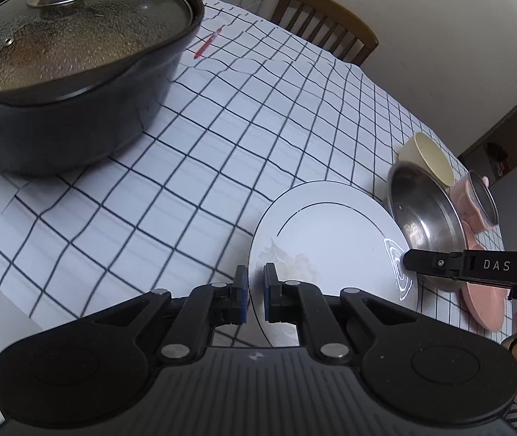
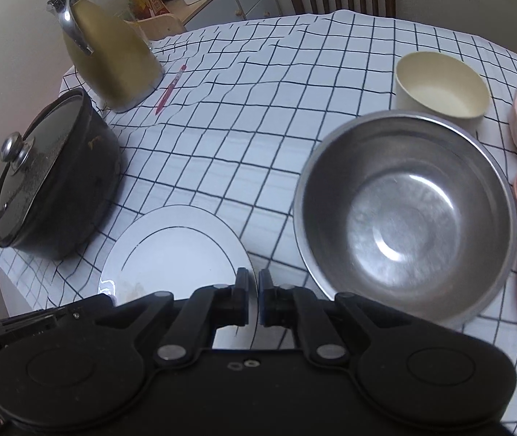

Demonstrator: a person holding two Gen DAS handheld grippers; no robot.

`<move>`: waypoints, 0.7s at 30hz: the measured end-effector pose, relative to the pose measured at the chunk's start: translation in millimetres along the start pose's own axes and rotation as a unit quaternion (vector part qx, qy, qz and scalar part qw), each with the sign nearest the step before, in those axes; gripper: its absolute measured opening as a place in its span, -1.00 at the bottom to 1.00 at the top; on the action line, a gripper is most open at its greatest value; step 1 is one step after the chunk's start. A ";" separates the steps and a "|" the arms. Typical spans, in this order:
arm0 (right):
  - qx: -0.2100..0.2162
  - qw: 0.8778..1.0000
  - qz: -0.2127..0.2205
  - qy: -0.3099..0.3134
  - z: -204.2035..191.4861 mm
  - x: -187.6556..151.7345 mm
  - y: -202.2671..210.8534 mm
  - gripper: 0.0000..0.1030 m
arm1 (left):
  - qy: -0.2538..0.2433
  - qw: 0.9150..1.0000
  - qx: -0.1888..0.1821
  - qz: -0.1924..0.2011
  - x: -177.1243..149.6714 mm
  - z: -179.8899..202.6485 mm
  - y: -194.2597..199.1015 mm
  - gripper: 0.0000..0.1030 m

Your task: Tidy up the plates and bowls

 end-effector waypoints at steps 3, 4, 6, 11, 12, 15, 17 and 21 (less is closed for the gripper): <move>-0.007 1.000 -0.002 -0.005 7.2 -12.9 11.0 -0.88 | -0.004 1.000 -0.002 -0.006 -13.3 6.8 5.8 -0.87; -0.009 1.000 -0.002 -0.008 9.9 -17.4 14.7 -0.88 | -0.006 1.000 -0.003 -0.009 -17.5 9.3 7.5 -0.87; -0.012 1.000 -0.002 -0.013 15.5 -26.5 21.9 -0.88 | -0.010 1.000 -0.004 -0.012 -25.9 14.2 10.6 -0.87; -0.017 1.000 -0.003 -0.018 28.0 -49.0 39.9 -0.88 | -0.020 1.000 -0.010 -0.021 -46.8 26.5 20.3 -0.87; -0.018 1.000 -0.003 -0.021 30.3 -53.1 43.1 -0.88 | -0.022 0.999 -0.010 -0.024 -51.0 28.6 21.6 -0.87; -0.021 0.999 -0.004 -0.034 39.8 -66.2 52.7 -0.88 | -0.030 0.999 -0.013 -0.030 -65.0 35.6 26.5 -0.87; -0.023 0.999 -0.002 -0.034 43.8 -74.2 59.2 -0.88 | -0.034 0.999 -0.015 -0.033 -73.2 39.0 30.3 -0.87; -0.020 0.999 -0.001 -0.034 50.6 -88.0 74.3 -0.89 | -0.040 0.998 -0.017 -0.037 -86.9 44.8 38.8 -0.86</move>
Point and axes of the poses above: each gripper's, at about its wrist camera, not at the fingertips, and y roughly against the way its jaws point, z to its right, x to its top, the point moved 7 cm from there along -y, roughly the way its jaws point, and after that the axes turned 15 degrees about z, right-handed, at the moved point
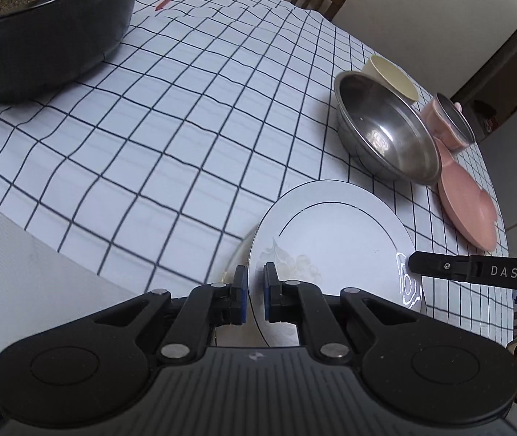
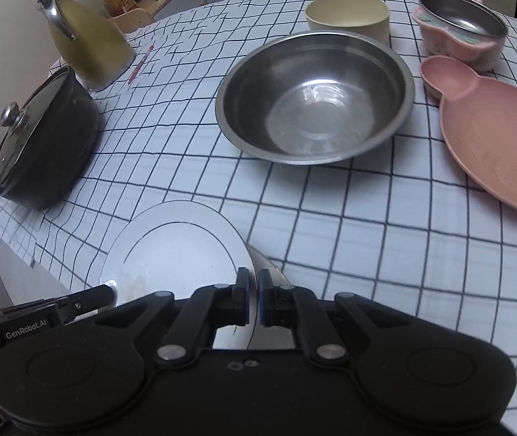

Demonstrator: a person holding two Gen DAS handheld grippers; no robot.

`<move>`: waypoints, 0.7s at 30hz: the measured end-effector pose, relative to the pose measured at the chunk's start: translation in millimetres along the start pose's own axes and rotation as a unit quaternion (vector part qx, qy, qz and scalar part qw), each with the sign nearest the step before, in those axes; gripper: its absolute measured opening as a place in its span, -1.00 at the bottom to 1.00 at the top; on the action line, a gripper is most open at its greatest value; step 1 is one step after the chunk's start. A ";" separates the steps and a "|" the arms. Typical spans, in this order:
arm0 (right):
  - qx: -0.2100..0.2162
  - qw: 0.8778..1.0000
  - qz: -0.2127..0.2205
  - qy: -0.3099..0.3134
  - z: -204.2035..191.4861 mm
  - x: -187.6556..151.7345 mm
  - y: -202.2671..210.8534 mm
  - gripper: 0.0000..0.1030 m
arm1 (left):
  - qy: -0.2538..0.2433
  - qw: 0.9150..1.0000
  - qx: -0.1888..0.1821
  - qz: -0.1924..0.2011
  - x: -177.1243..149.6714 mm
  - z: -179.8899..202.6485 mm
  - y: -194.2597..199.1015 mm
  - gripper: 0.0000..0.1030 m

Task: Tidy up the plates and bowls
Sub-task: 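Lower the small white plate onto the large white plate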

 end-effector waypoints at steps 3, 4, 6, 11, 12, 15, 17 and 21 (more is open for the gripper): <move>0.001 1.000 -0.002 0.004 3.1 -10.0 7.0 -0.89 | -0.006 1.000 0.000 -0.003 -8.0 2.8 3.1 -0.86; 0.002 1.000 -0.004 0.003 4.3 -13.2 8.5 -0.89 | -0.007 1.000 0.001 -0.005 -11.1 3.4 3.9 -0.86; 0.004 1.000 -0.007 0.002 6.4 -19.2 11.2 -0.89 | -0.010 1.000 0.003 -0.010 -16.3 4.3 4.1 -0.86; 0.003 1.000 -0.010 0.002 9.2 -30.6 13.0 -0.89 | -0.019 1.000 0.010 -0.013 -24.1 5.1 3.7 -0.85; 0.002 1.000 -0.011 0.004 9.0 -32.6 12.7 -0.89 | -0.023 1.000 0.012 -0.013 -24.7 5.3 3.4 -0.85; 0.000 1.000 -0.014 0.008 7.8 -37.7 11.1 -0.89 | -0.027 0.999 0.018 -0.015 -25.9 4.8 1.5 -0.84; -0.002 1.000 -0.015 0.011 7.5 -39.5 10.0 -0.89 | -0.030 0.999 0.019 -0.015 -26.3 4.6 0.7 -0.84; -0.005 1.000 -0.016 0.011 8.5 -41.3 8.8 -0.89 | -0.038 0.999 0.019 -0.015 -26.1 6.8 -0.8 -0.84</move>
Point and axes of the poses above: each gripper's, at about its wrist camera, not at the fingertips, and y roughly against the way its jaws point, z to its right, x to its top, the point moved 7 cm from there along -y, roughly the way its jaws point, and after that the axes turned 15 degrees about z, right-handed, at the moved point
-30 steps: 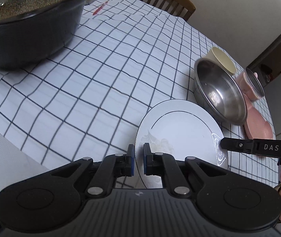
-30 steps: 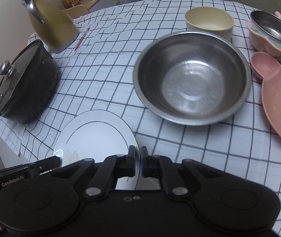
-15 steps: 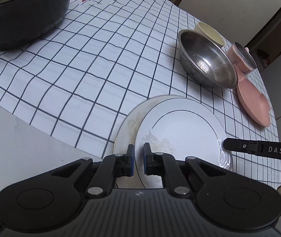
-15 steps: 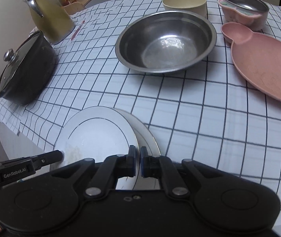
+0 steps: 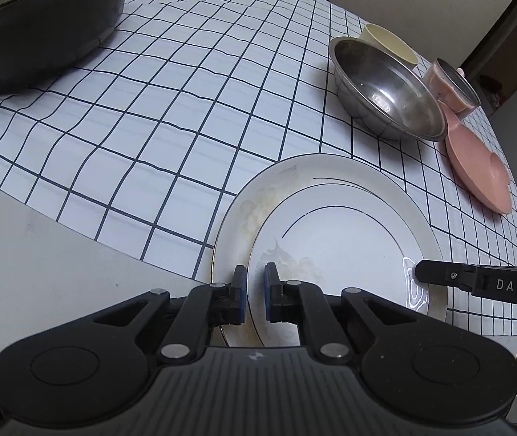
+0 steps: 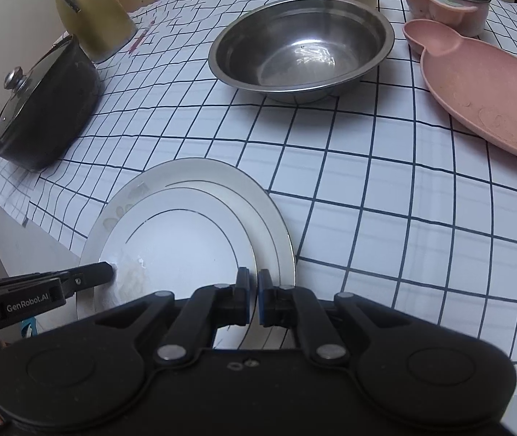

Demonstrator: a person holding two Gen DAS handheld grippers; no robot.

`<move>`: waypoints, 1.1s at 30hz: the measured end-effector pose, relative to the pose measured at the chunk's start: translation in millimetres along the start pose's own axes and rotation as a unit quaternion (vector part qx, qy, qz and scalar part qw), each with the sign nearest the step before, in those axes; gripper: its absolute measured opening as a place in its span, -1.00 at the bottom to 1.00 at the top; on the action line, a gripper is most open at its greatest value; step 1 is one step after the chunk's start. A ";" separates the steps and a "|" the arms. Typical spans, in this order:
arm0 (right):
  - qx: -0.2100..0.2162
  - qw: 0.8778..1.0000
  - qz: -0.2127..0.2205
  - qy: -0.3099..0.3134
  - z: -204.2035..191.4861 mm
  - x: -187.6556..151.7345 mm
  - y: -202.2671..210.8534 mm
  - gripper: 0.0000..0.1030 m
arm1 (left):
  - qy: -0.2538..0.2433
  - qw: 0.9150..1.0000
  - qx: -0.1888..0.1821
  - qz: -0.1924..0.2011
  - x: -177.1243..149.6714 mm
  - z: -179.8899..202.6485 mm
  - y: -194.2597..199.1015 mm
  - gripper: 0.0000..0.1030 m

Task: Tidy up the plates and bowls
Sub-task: 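Lower the small white plate onto the large white plate, then open both grippers and pull them back from the stacked plates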

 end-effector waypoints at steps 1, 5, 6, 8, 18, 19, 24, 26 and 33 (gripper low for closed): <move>-0.001 1.000 0.000 0.000 0.1 -0.1 -0.3 -0.89 | -0.003 1.000 -0.001 -0.002 -0.2 0.8 -0.5 -0.84; -0.007 1.000 -0.002 -0.003 2.3 -1.2 -1.7 -0.88 | -0.010 1.000 0.000 -0.010 -0.9 3.7 -2.6 -0.84; -0.009 1.000 -0.002 -0.005 3.1 -1.9 -2.2 -0.88 | -0.010 1.000 0.001 -0.011 -0.5 3.9 -2.9 -0.84; -0.009 1.000 -0.001 -0.005 3.3 -2.5 -2.3 -0.88 | -0.010 1.000 -0.002 -0.014 0.2 3.5 -3.8 -0.84; -0.010 1.000 -0.003 0.008 1.1 -1.5 -2.3 -0.89 | -0.019 1.000 -0.007 -0.023 1.6 2.8 -5.0 -0.84; -0.010 1.000 -0.004 0.013 0.5 -1.5 -2.5 -0.89 | -0.021 1.000 -0.006 -0.022 1.6 3.0 -4.8 -0.84; -0.009 1.000 0.000 0.025 -0.8 0.1 -0.8 -0.79 | -0.031 0.999 0.001 -0.015 2.4 3.5 -1.4 -0.84; -0.007 1.000 0.006 0.028 -1.9 1.6 2.2 -0.71 | -0.034 0.999 0.003 -0.010 3.3 4.3 1.8 -0.83; -0.001 0.999 0.030 0.042 -4.6 4.4 20.7 -0.49 | -0.055 0.998 0.008 0.021 12.6 14.8 21.0 -0.84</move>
Point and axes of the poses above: each gripper's, at about its wrist camera, not at the fingertips, and y roughly against the way its jaws point, z to its right, x to its top, the point moved 7 cm from there along -y, roughly the way its jaws point, and after that the axes turned 15 degrees about z, right-handed, at the moved point
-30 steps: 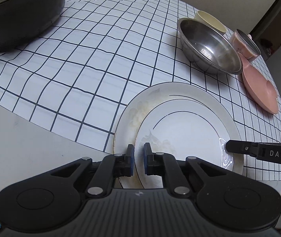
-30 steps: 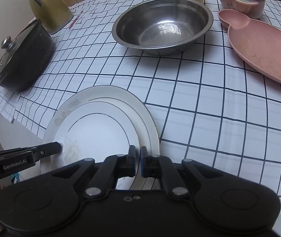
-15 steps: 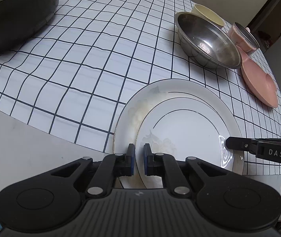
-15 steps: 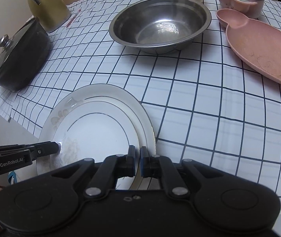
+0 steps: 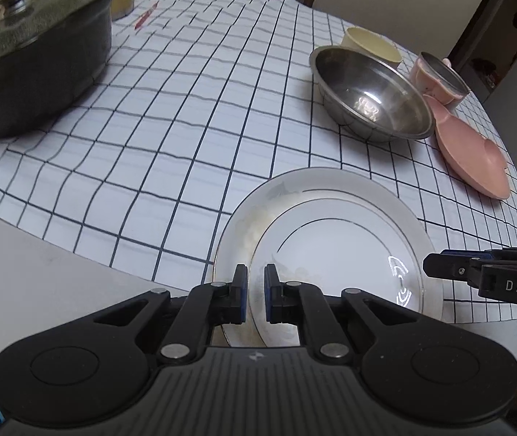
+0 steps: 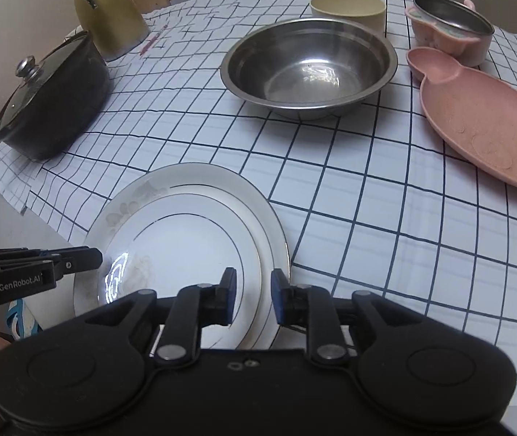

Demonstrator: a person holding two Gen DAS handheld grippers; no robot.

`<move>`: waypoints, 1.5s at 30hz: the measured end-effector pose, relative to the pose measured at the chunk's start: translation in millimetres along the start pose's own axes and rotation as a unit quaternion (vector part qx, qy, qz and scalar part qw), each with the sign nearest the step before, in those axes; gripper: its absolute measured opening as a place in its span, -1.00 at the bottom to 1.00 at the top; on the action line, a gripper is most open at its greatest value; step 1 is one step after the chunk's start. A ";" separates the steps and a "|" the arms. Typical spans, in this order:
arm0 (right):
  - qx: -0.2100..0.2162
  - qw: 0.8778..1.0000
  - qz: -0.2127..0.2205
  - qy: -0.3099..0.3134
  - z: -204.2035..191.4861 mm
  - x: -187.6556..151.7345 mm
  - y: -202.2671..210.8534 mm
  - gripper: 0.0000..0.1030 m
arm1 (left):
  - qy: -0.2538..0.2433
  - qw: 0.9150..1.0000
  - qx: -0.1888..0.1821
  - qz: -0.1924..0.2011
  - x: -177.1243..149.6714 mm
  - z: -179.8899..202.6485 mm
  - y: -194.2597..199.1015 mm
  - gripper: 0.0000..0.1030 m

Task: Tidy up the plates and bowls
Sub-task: 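Open both grippers and pull them back from the stacked plates, then move both grippers toward the pink bear-shaped plate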

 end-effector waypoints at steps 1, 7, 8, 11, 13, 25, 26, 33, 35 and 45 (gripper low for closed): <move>0.002 1.000 0.005 -0.001 0.0 1.1 3.7 -0.47 | -0.003 1.000 -0.001 0.005 2.1 3.1 3.6 -0.84; 0.005 0.999 0.040 0.011 -2.7 8.6 31.9 -0.43 | -0.029 0.999 -0.017 0.037 15.7 32.1 24.1 -0.83; 0.005 0.999 0.047 0.014 -2.7 10.2 38.0 -0.42 | -0.033 0.998 -0.021 0.043 17.9 38.8 27.3 -0.82; 0.005 0.998 0.064 0.015 -0.5 14.6 53.3 -0.37 | -0.052 0.996 -0.034 0.060 23.4 59.5 36.3 -0.78; 0.008 0.998 0.069 0.006 3.4 16.7 62.4 -0.36 | -0.063 0.995 -0.044 0.071 27.3 73.4 41.6 -0.68; -0.044 0.991 0.124 0.013 38.7 27.1 114.9 0.43 | -0.089 0.987 -0.083 0.107 48.1 142.1 47.6 0.24; -0.050 0.991 0.125 0.012 43.1 28.1 116.5 0.47 | -0.091 0.986 -0.084 0.110 49.9 146.9 46.4 0.32; -0.114 0.982 0.151 0.017 79.8 44.2 121.9 0.94 | -0.123 0.980 -0.095 0.121 67.0 184.1 23.1 0.43; -0.130 0.979 0.156 0.016 91.6 50.8 120.1 0.95 | -0.127 0.980 -0.096 0.123 73.2 192.1 12.1 0.44; -0.197 0.965 0.170 -0.018 160.3 86.7 102.4 0.96 | -0.132 0.979 -0.110 0.114 106.2 235.5 -42.2 0.44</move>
Point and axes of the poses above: each gripper's, at about its wrist camera, not at the fingertips, and y roughly against the way its jaws point, z to its right, x to its top, the point moved 7 cm from there along -y, roughly the way its jaws point, and after that the axes turned 15 degrees about z, right-handed, at the moved point
